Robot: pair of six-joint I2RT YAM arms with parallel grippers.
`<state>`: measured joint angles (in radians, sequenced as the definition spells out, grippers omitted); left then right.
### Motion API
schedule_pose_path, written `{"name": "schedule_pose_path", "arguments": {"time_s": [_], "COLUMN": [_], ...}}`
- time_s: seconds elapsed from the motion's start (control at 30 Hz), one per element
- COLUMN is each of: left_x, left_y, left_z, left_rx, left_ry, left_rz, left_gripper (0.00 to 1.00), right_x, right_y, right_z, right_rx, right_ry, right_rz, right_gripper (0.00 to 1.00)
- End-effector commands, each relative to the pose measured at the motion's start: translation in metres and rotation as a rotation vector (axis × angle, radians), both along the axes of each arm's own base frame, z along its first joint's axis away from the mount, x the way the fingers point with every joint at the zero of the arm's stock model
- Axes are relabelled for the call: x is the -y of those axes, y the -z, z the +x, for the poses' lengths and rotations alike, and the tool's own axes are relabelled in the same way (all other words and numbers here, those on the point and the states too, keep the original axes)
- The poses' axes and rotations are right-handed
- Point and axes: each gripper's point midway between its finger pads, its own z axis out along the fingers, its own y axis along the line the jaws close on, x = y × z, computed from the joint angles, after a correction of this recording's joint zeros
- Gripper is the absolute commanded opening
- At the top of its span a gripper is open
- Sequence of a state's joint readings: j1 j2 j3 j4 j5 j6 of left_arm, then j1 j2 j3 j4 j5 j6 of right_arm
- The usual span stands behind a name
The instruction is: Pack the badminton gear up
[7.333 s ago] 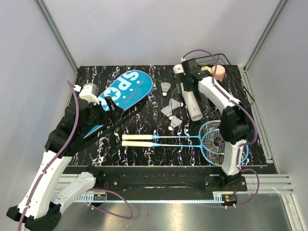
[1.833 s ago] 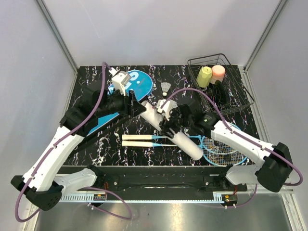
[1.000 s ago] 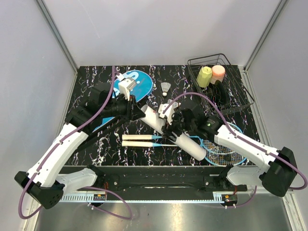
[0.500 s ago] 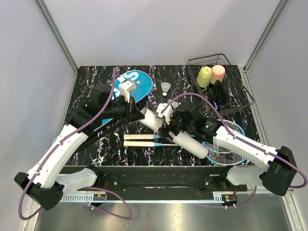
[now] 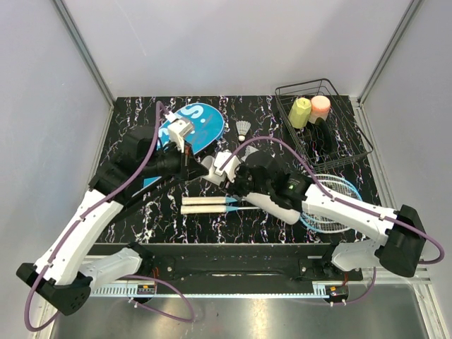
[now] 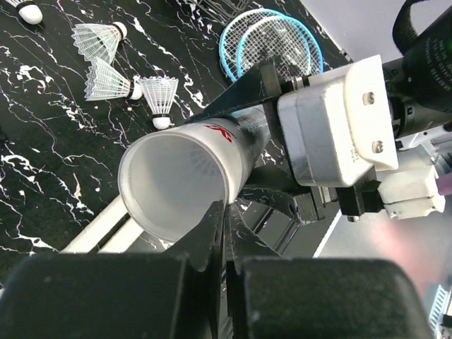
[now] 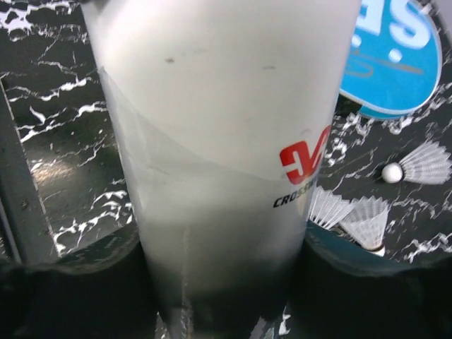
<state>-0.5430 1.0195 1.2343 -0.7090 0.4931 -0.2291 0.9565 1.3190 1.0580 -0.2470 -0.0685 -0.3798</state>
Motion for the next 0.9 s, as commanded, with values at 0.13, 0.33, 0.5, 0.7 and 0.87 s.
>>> {"name": "schedule_pose_path", "arguments": {"time_s": [0.13,0.33,0.5,0.7,0.87], "left_x": [-0.036,-0.046,-0.072,-0.078,-0.051], "left_y": [-0.063,-0.091,-0.036,0.057,0.124], "left_z": [-0.016,-0.024,0.026,0.099,0.135], "left_rx": [0.054,0.109,-0.050,-0.193,-0.212], "left_ry": [-0.122,-0.157,-0.460,-0.694,-0.756], "left_rz": [-0.221,-0.288,-0.134,0.171,0.393], "left_gripper": [0.00,0.00,0.00,0.00,0.00], "right_x": [0.026,0.032,0.060,0.101,0.139], "right_y": [-0.021,-0.019,-0.058,-0.127,-0.155], "right_z": [0.017,0.009,0.022,0.013,-0.001], "right_rx": [0.231,0.226,0.199,0.150,0.184], "right_ry": [0.077,0.071,0.313,0.521,0.589], "right_rz": [0.067,0.089,0.163,0.386,0.458], "right_gripper": [0.43,0.41,0.43,0.43,0.42]}}
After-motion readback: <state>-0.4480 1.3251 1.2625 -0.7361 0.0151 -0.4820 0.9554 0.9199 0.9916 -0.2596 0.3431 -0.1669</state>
